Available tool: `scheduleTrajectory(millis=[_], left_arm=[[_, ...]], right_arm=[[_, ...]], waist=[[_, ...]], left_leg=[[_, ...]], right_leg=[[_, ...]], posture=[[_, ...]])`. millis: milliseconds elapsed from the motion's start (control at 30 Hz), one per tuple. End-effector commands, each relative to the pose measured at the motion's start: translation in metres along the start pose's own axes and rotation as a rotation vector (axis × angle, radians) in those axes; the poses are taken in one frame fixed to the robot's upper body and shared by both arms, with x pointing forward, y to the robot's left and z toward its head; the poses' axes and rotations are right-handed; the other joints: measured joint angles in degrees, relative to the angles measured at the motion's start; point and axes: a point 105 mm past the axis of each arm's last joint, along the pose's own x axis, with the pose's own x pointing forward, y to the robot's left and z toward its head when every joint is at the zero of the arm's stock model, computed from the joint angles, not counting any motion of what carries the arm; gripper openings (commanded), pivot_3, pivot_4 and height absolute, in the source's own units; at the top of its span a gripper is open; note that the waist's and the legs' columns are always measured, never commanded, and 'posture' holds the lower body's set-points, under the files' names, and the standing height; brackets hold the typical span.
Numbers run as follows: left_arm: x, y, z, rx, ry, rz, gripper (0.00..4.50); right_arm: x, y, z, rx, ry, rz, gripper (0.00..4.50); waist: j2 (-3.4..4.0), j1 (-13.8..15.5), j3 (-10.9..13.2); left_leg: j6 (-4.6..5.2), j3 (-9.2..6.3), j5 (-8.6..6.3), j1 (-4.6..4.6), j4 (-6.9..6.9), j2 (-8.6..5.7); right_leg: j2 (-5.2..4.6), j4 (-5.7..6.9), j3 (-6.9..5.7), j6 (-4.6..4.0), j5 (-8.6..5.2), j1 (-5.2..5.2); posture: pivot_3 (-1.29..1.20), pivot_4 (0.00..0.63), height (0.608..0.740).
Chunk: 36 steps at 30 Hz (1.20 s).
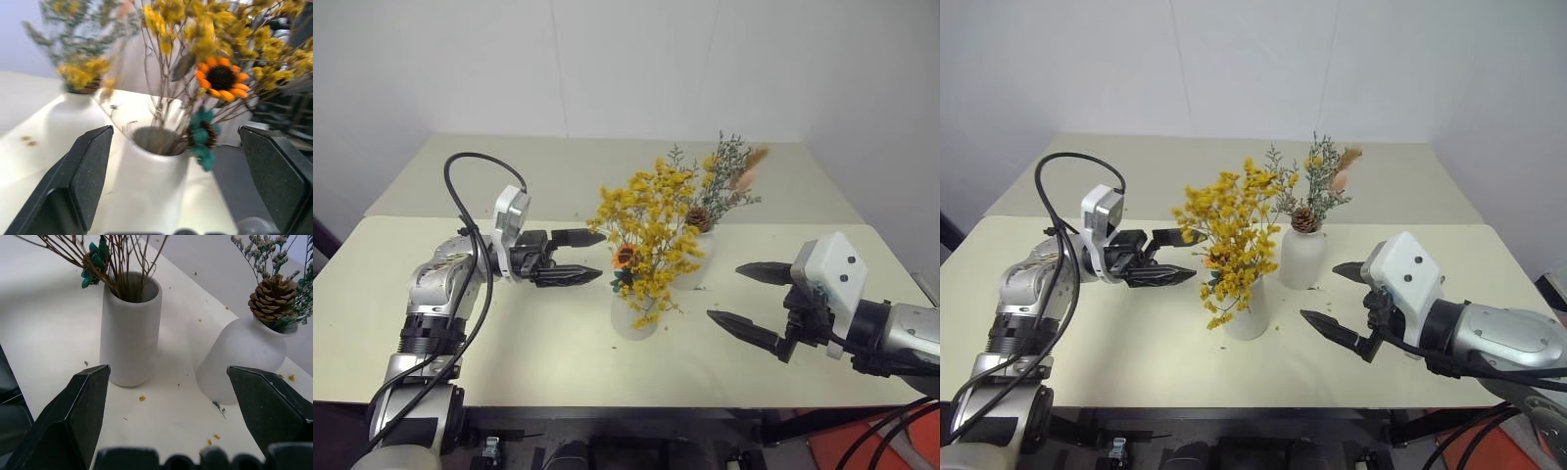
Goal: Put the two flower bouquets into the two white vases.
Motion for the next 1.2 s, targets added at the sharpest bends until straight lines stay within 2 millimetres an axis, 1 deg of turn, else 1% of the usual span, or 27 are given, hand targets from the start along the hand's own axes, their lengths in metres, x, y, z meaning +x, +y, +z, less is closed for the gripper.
scheduleTrajectory(millis=[33, 133, 267, 333, 467, 600, 633, 733, 800, 833, 867, 933, 1067, 1200], left_arm=[[-0.015, 0.002, 0.021, 0.105, -0.002, 0.059, 4.45], [-0.026, 0.000, 0.022, 0.130, 0.046, 0.086, 4.45], [-0.042, -0.001, 0.021, 0.188, 0.140, 0.151, 4.45], [-0.047, 0.001, 0.021, 0.209, 0.150, 0.191, 4.45], [-0.052, 0.003, 0.022, 0.276, 0.142, 0.257, 4.45], [-0.057, -0.005, 0.018, 0.314, 0.146, 0.253, 4.45], [-0.058, -0.008, 0.018, 0.315, 0.147, 0.246, 4.45], [-0.063, -0.010, 0.019, 0.348, 0.156, 0.264, 4.45], [-0.066, -0.009, 0.019, 0.361, 0.161, 0.279, 4.45], [-0.068, -0.008, 0.019, 0.368, 0.164, 0.287, 4.45], [-0.068, -0.008, 0.020, 0.382, 0.164, 0.300, 4.45], [-0.067, -0.009, 0.022, 0.405, 0.155, 0.316, 4.45], [-0.068, -0.009, 0.025, 0.418, 0.148, 0.355, 4.45], [-0.071, -0.014, 0.021, 0.397, 0.164, 0.380, 4.45]], right_arm=[[-0.002, -0.003, 0.008, -0.038, -0.027, -0.009, 4.50], [-0.005, -0.004, 0.006, -0.035, -0.020, -0.011, 4.50], [-0.014, -0.008, 0.003, -0.040, -0.005, -0.032, 4.50], [-0.020, -0.010, 0.001, -0.038, 0.003, -0.048, 4.50], [-0.037, -0.016, -0.006, -0.032, 0.034, -0.112, 4.50], [-0.062, -0.024, -0.017, -0.043, 0.086, -0.173, 4.50], [-0.068, -0.026, -0.018, -0.034, 0.083, -0.185, 4.50], [-0.086, -0.044, -0.022, -0.040, 0.069, -0.293, 4.50], [-0.091, -0.048, -0.024, -0.020, 0.062, -0.307, 4.50], [-0.094, -0.049, -0.023, -0.015, 0.030, -0.315, 4.50], [-0.097, -0.051, -0.024, -0.039, 0.024, -0.332, 4.50], [-0.102, -0.053, -0.027, -0.069, 0.030, -0.331, 4.50], [-0.102, -0.053, -0.032, -0.073, 0.062, -0.266, 4.50], [-0.099, -0.052, -0.040, -0.067, 0.084, -0.220, 4.50]], waist=[[0.00, 0.0, 0.0], [0.00, 0.0, 0.0], [0.00, 0.0, 0.0], [0.00, 0.0, 0.0], [0.00, 0.6, 0.0], [0.00, 1.1, 0.0], [0.00, 1.2, 0.0], [-0.05, 1.2, 0.0], [-0.05, 1.1, 0.0], [-0.05, 1.1, 0.0], [-0.06, 1.1, 0.0], [-0.04, 1.1, 0.0], [-0.04, 1.0, 0.0], [-0.04, 0.9, 0.0]], left_leg=[[0.00, 0.00, 0.00, -0.01, 0.00, 0.00], [0.00, 0.01, 0.00, -0.01, -0.01, 0.00], [0.00, 0.02, 0.00, 0.00, -0.02, 0.01], [0.00, 0.03, 0.00, 0.00, -0.02, 0.01], [0.00, 0.04, 0.00, 0.01, -0.01, 0.01], [0.00, 0.07, 0.00, 0.01, -0.02, 0.02], [0.00, 0.07, 0.00, 0.01, -0.01, 0.02], [0.00, 0.10, 0.00, 0.10, 0.01, 0.04], [-0.01, 0.13, 0.00, 0.19, 0.01, 0.04], [-0.01, 0.15, 0.00, 0.20, 0.00, 0.05], [-0.01, 0.15, 0.00, 0.22, -0.01, 0.06], [-0.01, 0.15, 0.00, 0.20, -0.05, 0.08], [-0.01, 0.16, 0.00, 0.19, -0.04, 0.07], [-0.01, 0.18, 0.00, 0.26, -0.05, 0.08]], right_leg=[[0.00, -0.01, 0.00, 0.01, 0.00, 0.00], [0.00, -0.02, 0.00, 0.00, 0.00, -0.01], [0.00, -0.01, 0.00, -0.02, -0.01, -0.01], [-0.01, -0.02, 0.00, -0.03, -0.01, 0.00], [-0.03, -0.02, 0.00, -0.04, -0.02, 0.02], [-0.01, -0.03, 0.00, 0.01, 0.00, 0.03], [-0.01, -0.04, 0.00, 0.01, 0.00, 0.03], [0.00, -0.04, 0.01, -0.05, -0.02, 0.11], [-0.01, -0.05, 0.02, -0.24, -0.14, 0.17], [-0.01, -0.04, 0.02, -0.30, -0.18, 0.16], [-0.01, -0.04, 0.03, -0.31, -0.18, 0.16], [0.02, -0.04, 0.02, -0.23, -0.14, 0.13], [0.01, -0.05, 0.03, -0.09, -0.06, 0.14], [0.01, -0.04, 0.04, -0.15, -0.10, 0.18]], posture=[[0.00, 0.150, 0.740], [0.00, 0.150, 0.740], [0.00, 0.150, 0.740], [0.00, 0.150, 0.740], [0.00, 0.150, 0.740], [0.00, 0.150, 0.740], [0.00, 0.150, 0.740], [0.00, 0.150, 0.740], [0.00, 0.150, 0.740], [0.00, 0.150, 0.740], [0.00, 0.150, 0.740], [0.00, 0.150, 0.740], [0.00, 0.150, 0.740], [0.00, 0.150, 0.740]])
